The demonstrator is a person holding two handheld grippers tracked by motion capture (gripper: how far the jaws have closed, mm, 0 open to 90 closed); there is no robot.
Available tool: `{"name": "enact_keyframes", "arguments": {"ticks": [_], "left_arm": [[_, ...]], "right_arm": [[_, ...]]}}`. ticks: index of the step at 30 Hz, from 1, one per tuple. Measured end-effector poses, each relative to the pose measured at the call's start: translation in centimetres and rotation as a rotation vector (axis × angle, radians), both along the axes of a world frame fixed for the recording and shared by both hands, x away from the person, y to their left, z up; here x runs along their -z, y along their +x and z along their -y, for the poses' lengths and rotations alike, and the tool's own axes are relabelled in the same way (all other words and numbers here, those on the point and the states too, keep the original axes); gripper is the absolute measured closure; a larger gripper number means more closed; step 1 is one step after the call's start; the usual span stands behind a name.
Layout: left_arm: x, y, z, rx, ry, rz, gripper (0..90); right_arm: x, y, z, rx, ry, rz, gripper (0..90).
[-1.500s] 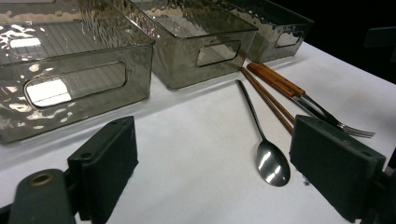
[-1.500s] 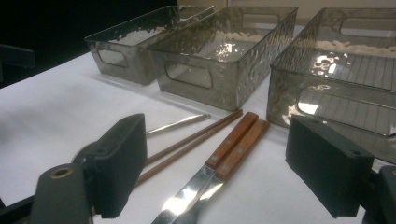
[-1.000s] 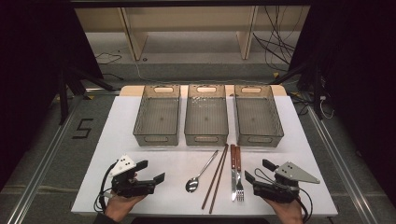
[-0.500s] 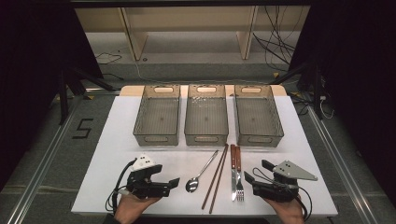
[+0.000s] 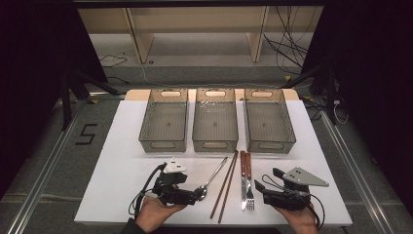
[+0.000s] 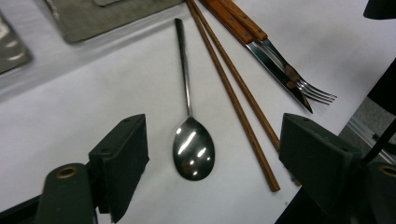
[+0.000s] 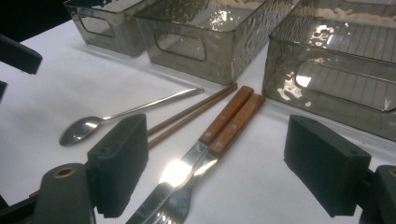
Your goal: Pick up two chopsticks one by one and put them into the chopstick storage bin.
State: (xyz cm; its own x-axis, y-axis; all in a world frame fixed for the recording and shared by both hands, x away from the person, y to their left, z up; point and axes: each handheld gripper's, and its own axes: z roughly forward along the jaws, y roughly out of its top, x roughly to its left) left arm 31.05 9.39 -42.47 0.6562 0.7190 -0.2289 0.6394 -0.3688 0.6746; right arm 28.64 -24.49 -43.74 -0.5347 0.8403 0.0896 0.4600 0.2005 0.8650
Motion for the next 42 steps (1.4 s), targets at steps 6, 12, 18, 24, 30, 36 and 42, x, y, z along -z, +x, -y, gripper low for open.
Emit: {"name": "enact_keyframes", "arguments": {"ticks": [6, 12, 18, 24, 30, 36, 42], "left_arm": [[0.2, 0.9, 2.7, 0.048, 0.057, -0.054, 26.9], [0.9, 1.9, 5.3, 0.093, 0.151, -0.091, 31.5], [1.2, 2.4, 7.0, 0.126, 0.207, -0.108, 38.6], [1.4, 3.0, 7.9, 0.132, 0.251, -0.128, 42.6], [2.1, 3.3, 8.5, 0.144, 0.277, -0.151, 45.9], [2.5, 3.3, 9.5, 0.164, 0.326, -0.152, 50.6], [2.6, 3.5, 10.0, 0.166, 0.344, -0.163, 55.4]], "right_arm": [[0.0, 0.0, 0.0, -0.001, -0.004, -0.008, 22.4], [0.1, 0.1, 0.0, -0.004, -0.006, -0.014, 22.4], [0.2, 0.2, -0.1, -0.007, -0.011, -0.015, 22.4], [0.3, 0.2, -0.1, -0.009, -0.017, -0.023, 22.4], [0.3, 0.2, -0.1, -0.01, -0.018, -0.025, 22.4], [0.3, 0.3, -0.2, -0.011, -0.021, -0.026, 22.4], [0.4, 0.3, -0.2, -0.013, -0.023, -0.031, 22.5]]}}
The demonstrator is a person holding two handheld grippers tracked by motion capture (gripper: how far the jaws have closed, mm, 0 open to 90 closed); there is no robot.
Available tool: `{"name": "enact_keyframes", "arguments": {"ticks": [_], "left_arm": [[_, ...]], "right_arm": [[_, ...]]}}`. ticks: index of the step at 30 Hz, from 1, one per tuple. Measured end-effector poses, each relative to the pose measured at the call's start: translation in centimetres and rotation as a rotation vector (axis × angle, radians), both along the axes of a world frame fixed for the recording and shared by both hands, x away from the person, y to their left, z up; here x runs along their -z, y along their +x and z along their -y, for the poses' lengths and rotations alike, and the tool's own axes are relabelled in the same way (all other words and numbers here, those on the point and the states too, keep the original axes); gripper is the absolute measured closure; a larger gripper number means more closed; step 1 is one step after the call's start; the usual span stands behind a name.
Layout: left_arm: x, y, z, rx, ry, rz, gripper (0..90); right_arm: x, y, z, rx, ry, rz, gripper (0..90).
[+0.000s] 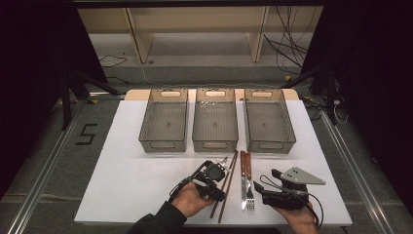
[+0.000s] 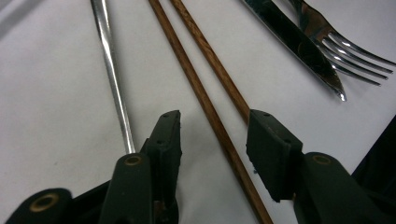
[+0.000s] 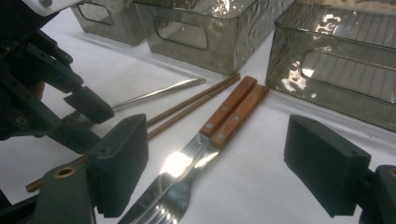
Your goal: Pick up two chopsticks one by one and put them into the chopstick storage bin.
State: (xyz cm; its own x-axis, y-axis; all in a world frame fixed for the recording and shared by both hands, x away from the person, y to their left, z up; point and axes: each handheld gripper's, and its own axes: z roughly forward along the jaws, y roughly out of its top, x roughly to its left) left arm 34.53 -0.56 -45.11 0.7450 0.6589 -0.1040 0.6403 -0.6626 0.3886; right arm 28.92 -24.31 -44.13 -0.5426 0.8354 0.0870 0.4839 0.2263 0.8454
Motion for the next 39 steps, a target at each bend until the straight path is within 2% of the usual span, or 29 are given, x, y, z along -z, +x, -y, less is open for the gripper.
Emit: {"name": "enact_keyframes", "arguments": {"ticks": [2, 3, 8, 13, 22, 28, 33, 36, 39], "left_arm": [[0.1, 0.1, 0.2, 0.007, 0.015, -0.008, 56.5], [0.4, 0.3, 0.5, 0.013, 0.04, -0.014, 56.8], [0.6, 0.3, 0.8, 0.014, 0.031, -0.032, 59.4], [0.9, 0.2, 1.3, 0.017, 0.072, -0.012, 63.7], [0.9, 0.4, 1.4, 0.028, 0.107, 0.005, 72.9], [0.8, 1.0, 0.6, 0.001, 0.071, -0.038, 76.8], [0.8, 1.3, 0.3, -0.016, 0.058, -0.066, 77.3], [0.8, 1.5, 0.5, -0.022, 0.069, -0.077, 76.5], [0.8, 1.6, 1.0, -0.016, 0.102, -0.086, 75.9]], "right_arm": [[0.0, 0.0, 0.0, -0.001, 0.0, 0.001, 22.6], [0.0, 0.0, -0.1, -0.002, -0.001, 0.001, 22.6], [0.0, 0.0, 0.0, -0.003, 0.0, 0.001, 22.7], [0.0, 0.0, 0.0, -0.004, 0.0, 0.001, 22.8], [0.0, 0.0, 0.0, -0.003, -0.007, -0.001, 23.3], [0.0, 0.0, 0.0, -0.002, -0.01, 0.0, 23.6], [0.0, 0.0, -0.1, -0.005, -0.013, -0.001, 23.7], [0.1, 0.1, -0.1, -0.004, -0.016, -0.004, 23.8], [0.1, 0.1, -0.2, -0.006, -0.018, -0.003, 23.9]]}}
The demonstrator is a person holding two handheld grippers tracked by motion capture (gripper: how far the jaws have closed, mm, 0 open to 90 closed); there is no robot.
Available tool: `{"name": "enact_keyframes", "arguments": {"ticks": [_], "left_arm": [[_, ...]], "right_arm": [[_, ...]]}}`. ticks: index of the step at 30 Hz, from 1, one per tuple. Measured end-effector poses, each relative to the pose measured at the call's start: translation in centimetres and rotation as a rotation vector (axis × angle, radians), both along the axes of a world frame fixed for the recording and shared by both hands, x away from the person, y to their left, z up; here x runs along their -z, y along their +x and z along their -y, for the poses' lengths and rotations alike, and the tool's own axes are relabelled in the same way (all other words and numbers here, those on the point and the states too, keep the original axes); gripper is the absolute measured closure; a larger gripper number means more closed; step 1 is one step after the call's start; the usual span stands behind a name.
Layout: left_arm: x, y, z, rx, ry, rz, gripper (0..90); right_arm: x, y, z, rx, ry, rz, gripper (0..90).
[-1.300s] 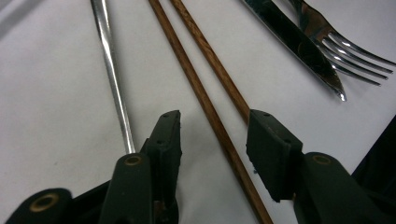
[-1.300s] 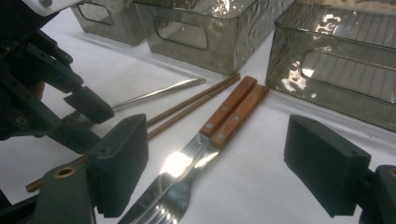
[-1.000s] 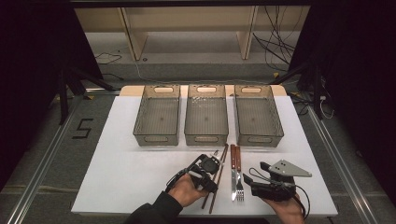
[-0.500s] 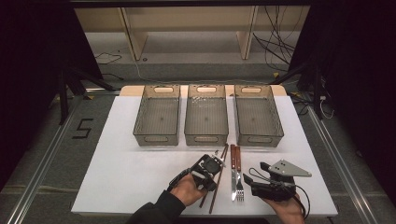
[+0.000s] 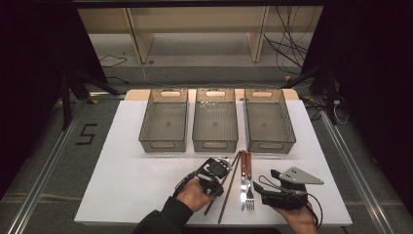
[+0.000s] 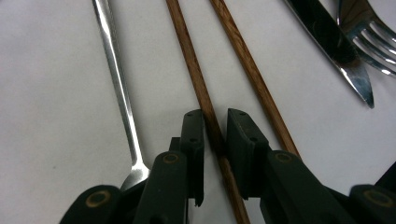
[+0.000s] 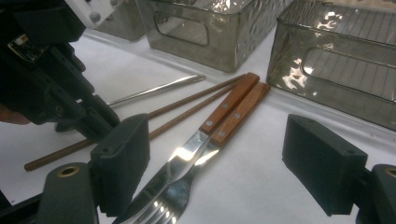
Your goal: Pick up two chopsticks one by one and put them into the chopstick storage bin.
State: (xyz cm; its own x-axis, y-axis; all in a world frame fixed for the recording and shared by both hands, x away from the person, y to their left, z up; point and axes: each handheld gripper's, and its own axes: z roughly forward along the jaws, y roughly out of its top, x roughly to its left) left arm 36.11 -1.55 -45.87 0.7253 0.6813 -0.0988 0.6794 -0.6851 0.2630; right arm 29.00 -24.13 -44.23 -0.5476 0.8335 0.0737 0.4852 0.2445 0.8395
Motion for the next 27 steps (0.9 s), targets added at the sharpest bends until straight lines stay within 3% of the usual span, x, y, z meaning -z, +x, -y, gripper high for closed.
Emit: {"name": "enact_keyframes", "arguments": {"ticks": [4, 19, 27], "left_arm": [[-0.1, 0.3, 0.5, 0.002, 0.039, -0.015, 76.5], [0.2, 0.7, -1.3, -0.084, -0.092, -0.047, 83.1], [0.2, 0.9, -1.3, -0.089, -0.099, -0.054, 84.1]], "right_arm": [[0.0, 0.0, 0.0, -0.003, -0.001, 0.001, 23.9], [0.1, 0.1, -0.2, -0.006, -0.005, -0.002, 23.9], [0.1, 0.1, -0.1, -0.006, -0.004, -0.004, 23.9]]}}
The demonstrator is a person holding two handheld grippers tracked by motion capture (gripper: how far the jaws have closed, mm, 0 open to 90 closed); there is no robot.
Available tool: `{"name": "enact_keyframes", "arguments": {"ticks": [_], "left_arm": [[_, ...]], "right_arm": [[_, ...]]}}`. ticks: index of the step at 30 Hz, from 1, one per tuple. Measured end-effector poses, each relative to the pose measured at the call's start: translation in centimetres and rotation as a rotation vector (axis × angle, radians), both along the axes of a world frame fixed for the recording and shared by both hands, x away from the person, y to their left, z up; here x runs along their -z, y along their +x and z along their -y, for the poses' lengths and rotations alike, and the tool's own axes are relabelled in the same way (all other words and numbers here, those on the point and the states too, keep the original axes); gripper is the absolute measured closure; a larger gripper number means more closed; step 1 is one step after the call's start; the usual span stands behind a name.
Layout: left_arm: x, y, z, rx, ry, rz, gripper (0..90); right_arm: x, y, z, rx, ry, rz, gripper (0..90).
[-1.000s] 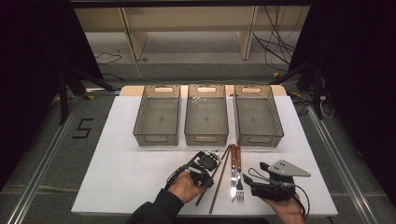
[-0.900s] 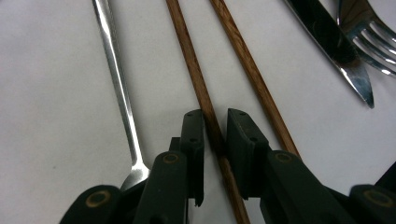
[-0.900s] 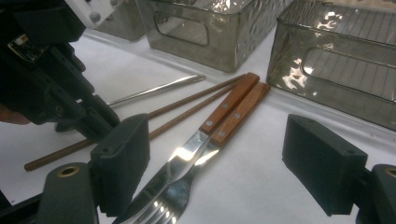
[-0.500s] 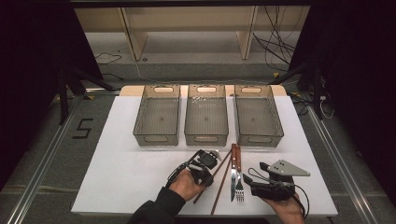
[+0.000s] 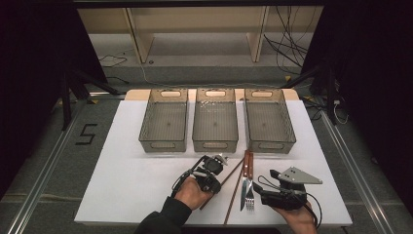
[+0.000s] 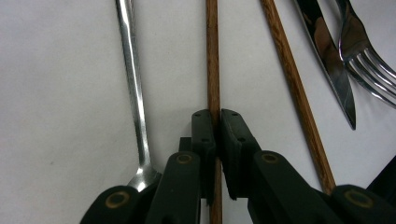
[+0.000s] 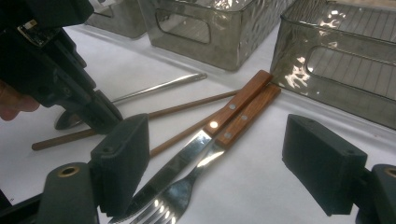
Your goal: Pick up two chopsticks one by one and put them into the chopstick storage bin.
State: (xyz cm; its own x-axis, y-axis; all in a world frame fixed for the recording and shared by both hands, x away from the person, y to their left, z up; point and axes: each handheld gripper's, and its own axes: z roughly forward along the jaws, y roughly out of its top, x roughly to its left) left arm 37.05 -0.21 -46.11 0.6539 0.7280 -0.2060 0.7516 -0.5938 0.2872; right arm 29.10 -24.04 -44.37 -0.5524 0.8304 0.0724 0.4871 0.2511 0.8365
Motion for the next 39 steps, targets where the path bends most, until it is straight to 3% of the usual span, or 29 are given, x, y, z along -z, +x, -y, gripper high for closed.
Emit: {"name": "enact_keyframes", "arguments": {"ticks": [28, 39], "left_arm": [[-1.2, 0.3, -1.1, 0.003, 0.023, 0.04, 84.4], [-1.7, 0.1, -2.0, 0.033, 0.028, 0.043, 84.4]], "right_arm": [[0.0, 0.1, 0.0, -0.009, 0.009, 0.003, 23.6], [0.0, 0.1, 0.0, -0.009, 0.009, 0.003, 23.6]]}}
